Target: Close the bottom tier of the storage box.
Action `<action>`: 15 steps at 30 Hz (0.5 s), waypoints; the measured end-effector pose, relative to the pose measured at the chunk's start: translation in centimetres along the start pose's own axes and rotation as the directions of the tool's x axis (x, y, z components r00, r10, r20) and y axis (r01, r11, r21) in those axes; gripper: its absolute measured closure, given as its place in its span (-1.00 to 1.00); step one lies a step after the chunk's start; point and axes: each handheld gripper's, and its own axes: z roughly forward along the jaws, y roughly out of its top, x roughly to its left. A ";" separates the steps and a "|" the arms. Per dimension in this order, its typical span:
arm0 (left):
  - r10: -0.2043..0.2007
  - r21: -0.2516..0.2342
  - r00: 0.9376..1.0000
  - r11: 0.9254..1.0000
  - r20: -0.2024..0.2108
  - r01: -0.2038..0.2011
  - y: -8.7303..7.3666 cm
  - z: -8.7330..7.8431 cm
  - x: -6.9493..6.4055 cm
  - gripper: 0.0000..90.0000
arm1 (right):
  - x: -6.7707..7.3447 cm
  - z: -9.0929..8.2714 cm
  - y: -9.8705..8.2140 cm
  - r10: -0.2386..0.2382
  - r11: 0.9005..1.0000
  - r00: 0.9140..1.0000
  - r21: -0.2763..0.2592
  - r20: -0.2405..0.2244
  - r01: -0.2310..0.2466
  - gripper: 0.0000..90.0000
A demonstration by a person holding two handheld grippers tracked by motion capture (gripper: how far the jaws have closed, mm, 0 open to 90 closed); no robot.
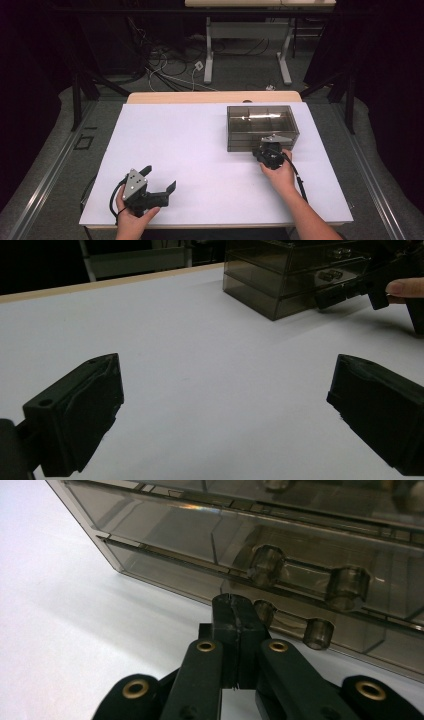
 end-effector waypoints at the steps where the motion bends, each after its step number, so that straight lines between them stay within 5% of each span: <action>1: -0.002 0.001 1.000 1.000 0.000 0.002 0.0 0.0 0.0 -0.97 | 0.1 0.0 0.0 0.006 1.000 1.000 0.002 0.002 -0.006 1.00; 15: -0.007 -0.003 1.000 1.000 -0.007 0.007 0.0 -0.2 0.1 -0.97 | 0.0 0.3 0.0 0.026 1.000 0.999 0.016 -0.020 -0.025 0.97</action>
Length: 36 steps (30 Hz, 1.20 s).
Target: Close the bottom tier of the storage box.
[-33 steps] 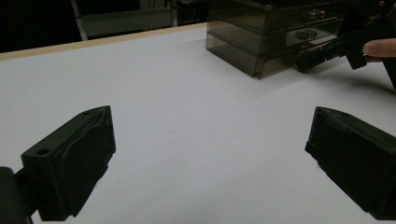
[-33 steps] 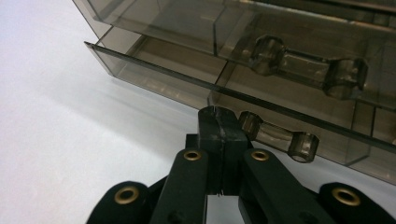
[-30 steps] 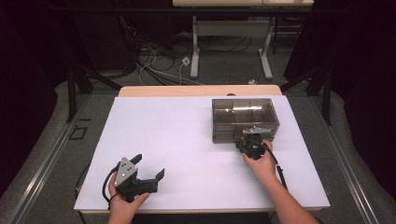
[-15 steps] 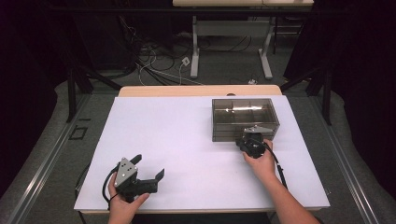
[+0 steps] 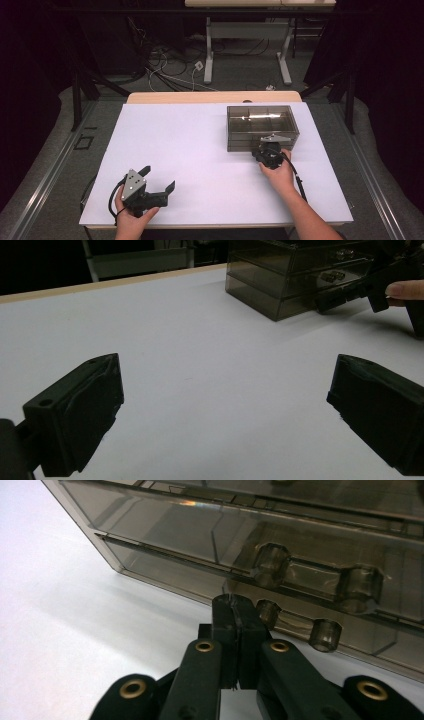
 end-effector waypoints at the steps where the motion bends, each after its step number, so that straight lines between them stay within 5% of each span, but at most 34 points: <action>1: 0.000 -0.001 1.000 1.000 -0.001 0.000 0.0 0.0 0.0 -0.97 | 0.0 0.0 0.0 -0.002 1.000 1.000 0.001 -0.002 0.002 0.96; 15: -0.003 -0.002 1.000 1.000 0.001 0.003 0.1 0.2 0.2 -0.97 | 0.3 -0.4 0.1 -0.059 0.998 0.998 -0.006 -0.021 0.059 0.69; 22: -0.007 -0.003 1.000 1.000 0.000 0.007 0.1 0.2 0.2 -0.97 | 1.0 -0.9 0.1 -0.121 0.992 0.992 -0.043 -0.033 0.120 0.42; 36: -0.001 -0.001 1.000 1.000 0.008 0.001 0.2 0.3 0.3 -0.97 | 1.3 -2.2 0.4 -0.159 0.983 0.984 -0.099 -0.074 0.152 0.01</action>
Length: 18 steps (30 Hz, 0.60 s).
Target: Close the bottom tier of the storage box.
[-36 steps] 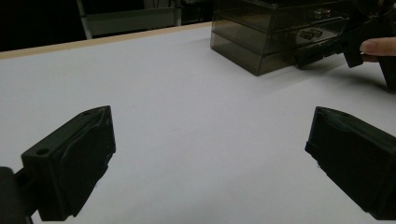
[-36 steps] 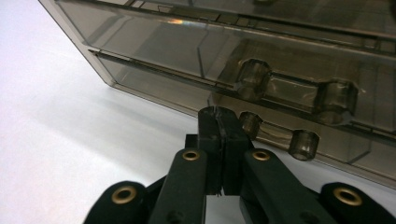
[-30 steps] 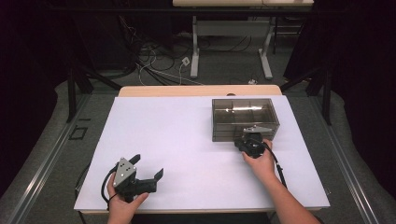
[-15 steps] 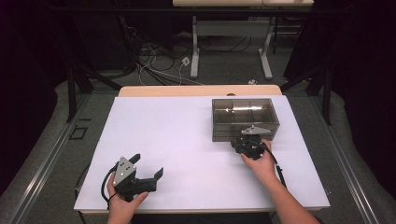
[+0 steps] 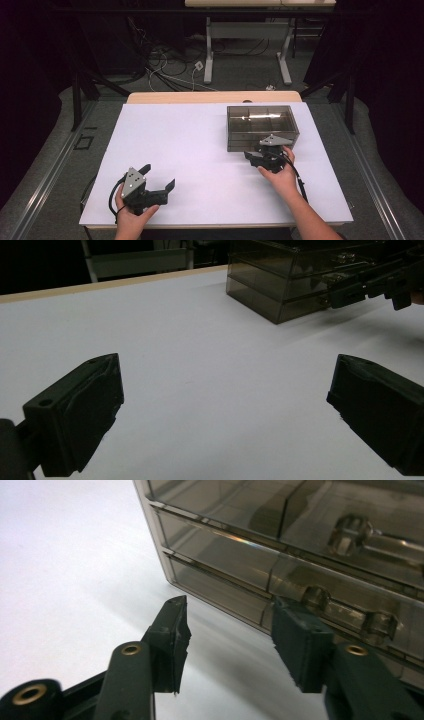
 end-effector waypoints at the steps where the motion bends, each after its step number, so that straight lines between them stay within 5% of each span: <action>1: -0.003 -0.004 1.000 1.000 0.001 0.003 0.0 0.0 -0.1 -0.97 | 0.1 -0.1 0.0 -0.003 1.000 1.000 -0.003 0.003 0.003 -0.01; 13: 0.002 -0.004 1.000 1.000 0.009 -0.002 0.1 0.1 -0.1 -0.97 | 0.0 -1.1 0.3 0.003 1.000 1.000 -0.016 -0.031 -0.003 -0.16; 18: 0.006 -0.011 1.000 1.000 0.014 -0.006 0.2 0.1 -0.2 -0.97 | 0.1 -2.1 0.6 -0.029 0.998 1.000 -0.049 -0.006 0.029 -0.24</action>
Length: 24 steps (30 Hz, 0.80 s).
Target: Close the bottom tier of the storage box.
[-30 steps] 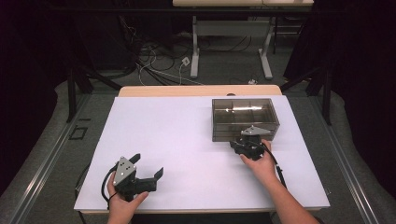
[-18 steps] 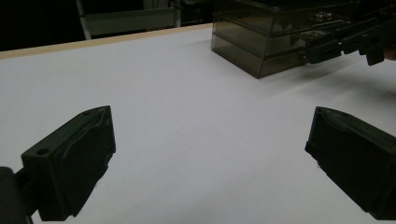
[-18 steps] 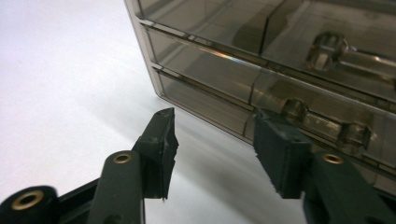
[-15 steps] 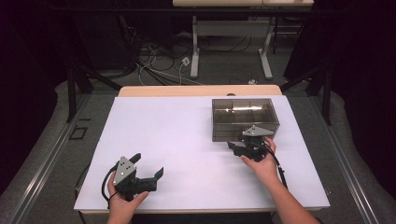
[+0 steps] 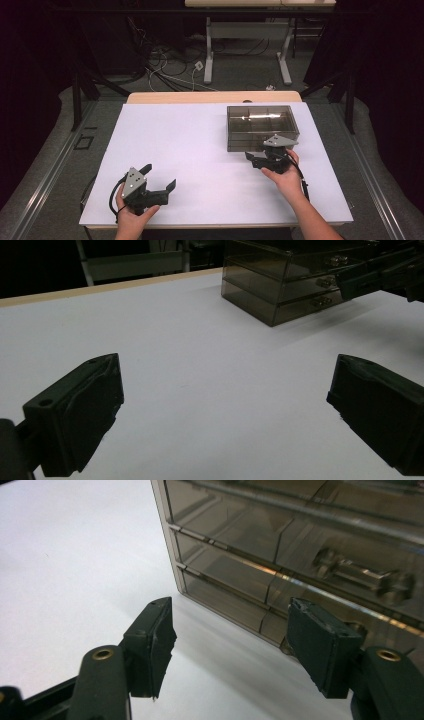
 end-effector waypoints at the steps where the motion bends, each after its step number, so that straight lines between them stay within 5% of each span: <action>1: -0.001 -0.001 1.000 1.000 0.003 0.001 0.0 0.0 0.0 -0.97 | 0.0 -0.2 0.1 0.004 1.000 1.000 -0.002 -0.002 -0.004 -0.26; 9: 0.009 0.001 1.000 1.000 0.016 -0.009 0.2 0.2 -0.2 -0.97 | -0.3 -1.8 0.3 -0.019 0.999 0.999 -0.037 0.029 0.020 -0.38; 16: 0.011 -0.001 1.000 1.000 0.022 -0.011 0.2 0.3 -0.3 -0.97 | -0.4 -3.6 0.5 0.013 0.998 1.000 -0.062 0.029 -0.011 -0.62; 24: 0.011 0.000 1.000 1.000 0.028 -0.010 0.2 0.3 -0.3 -0.97 | -0.4 -5.6 0.5 0.008 0.997 0.999 -0.079 0.035 -0.006 -0.68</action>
